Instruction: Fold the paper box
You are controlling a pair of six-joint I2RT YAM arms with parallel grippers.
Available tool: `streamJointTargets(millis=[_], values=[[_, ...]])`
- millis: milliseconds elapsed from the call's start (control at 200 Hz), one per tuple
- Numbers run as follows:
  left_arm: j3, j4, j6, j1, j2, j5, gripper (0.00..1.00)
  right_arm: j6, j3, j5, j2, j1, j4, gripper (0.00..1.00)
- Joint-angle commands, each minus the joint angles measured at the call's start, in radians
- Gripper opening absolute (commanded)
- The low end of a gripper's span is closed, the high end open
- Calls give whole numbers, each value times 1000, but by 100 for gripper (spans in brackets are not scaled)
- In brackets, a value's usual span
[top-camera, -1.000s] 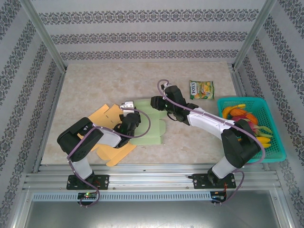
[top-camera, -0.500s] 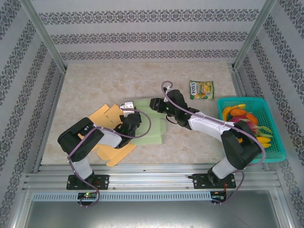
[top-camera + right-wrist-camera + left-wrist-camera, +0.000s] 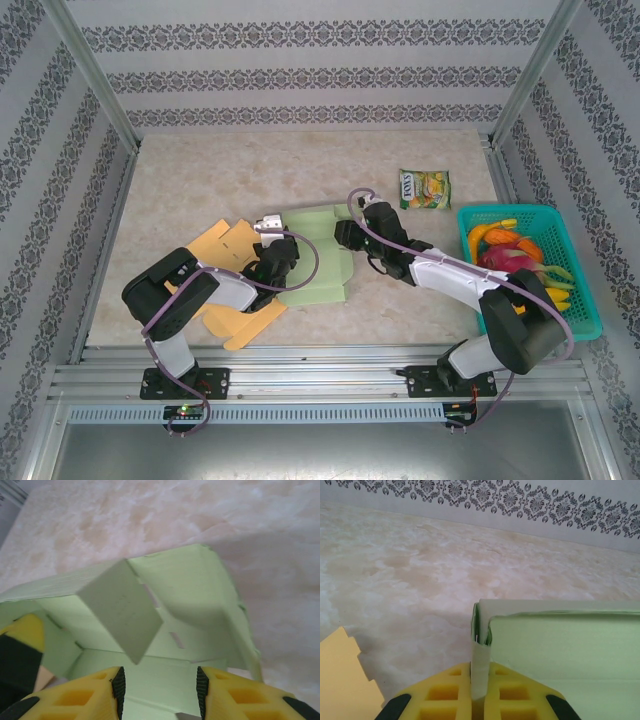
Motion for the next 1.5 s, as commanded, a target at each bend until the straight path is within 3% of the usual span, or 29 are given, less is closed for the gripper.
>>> streamJointTargets(millis=[0,410,969,1349,1494], values=[[24,1,-27,-13,8,15,0,-59,-5,74,4,-10,-33,43],[25,-1,-27,-13,-3,15,0,-74,4,116,81,-14,-39,44],[40,-14,-27,-13,7,25,0,2,39,-105,90,27,43,43],[37,-12,-35,-13,1,35,0,14,74,-99,177,87,47,43],[31,-11,-23,-13,2,27,0,2,50,-84,123,91,41,43]])
